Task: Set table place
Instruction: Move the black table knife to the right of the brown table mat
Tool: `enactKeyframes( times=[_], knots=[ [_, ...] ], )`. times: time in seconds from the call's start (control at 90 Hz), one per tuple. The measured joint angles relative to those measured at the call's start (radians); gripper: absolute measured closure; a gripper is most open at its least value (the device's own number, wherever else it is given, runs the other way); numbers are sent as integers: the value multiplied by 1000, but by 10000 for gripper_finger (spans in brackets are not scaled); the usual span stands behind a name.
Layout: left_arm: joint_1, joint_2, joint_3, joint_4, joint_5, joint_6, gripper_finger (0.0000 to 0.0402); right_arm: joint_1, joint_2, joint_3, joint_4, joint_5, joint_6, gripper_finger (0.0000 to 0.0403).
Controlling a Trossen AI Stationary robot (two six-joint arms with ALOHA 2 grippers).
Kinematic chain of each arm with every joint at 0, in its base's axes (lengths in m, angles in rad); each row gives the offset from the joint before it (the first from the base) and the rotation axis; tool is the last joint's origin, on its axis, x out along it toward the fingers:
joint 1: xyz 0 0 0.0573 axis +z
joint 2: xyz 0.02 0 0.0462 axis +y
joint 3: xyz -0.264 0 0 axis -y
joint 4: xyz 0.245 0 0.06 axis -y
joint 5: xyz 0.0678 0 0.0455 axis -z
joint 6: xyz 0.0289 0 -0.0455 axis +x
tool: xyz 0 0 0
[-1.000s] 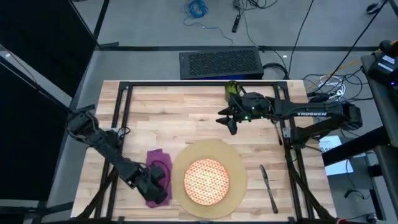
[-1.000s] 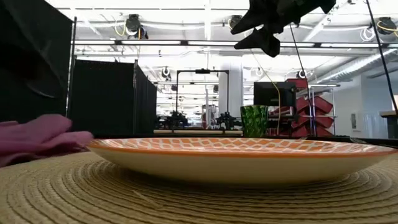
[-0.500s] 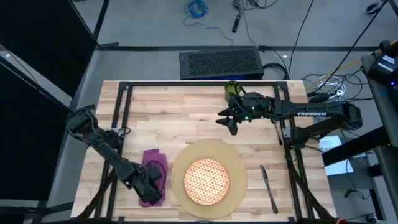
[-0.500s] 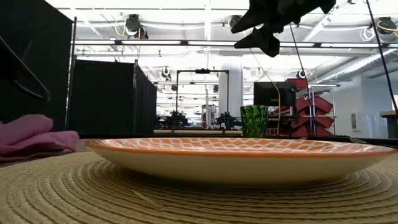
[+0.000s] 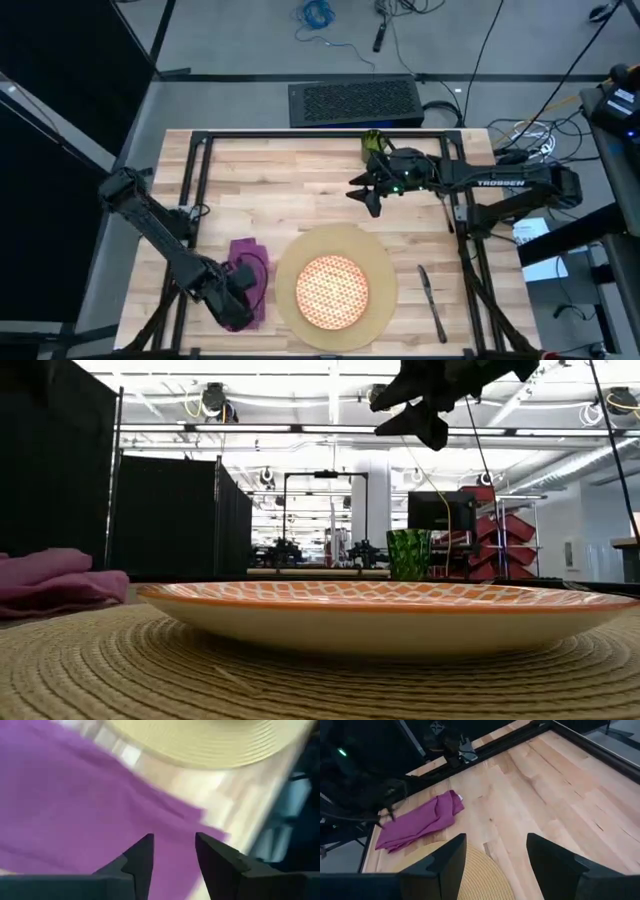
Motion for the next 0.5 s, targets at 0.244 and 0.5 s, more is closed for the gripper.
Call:
enactKeyframes(
  times=[0.244, 0.5],
  knots=[
    [-15, -200, 53, -137, -718, 154, 270, -42, 0, 0, -3, 7, -68, 206],
    [112, -332, -110, -157, -1231, 279, 270, -220, 0, 22, -275, 37, -80, 206]
  ],
)
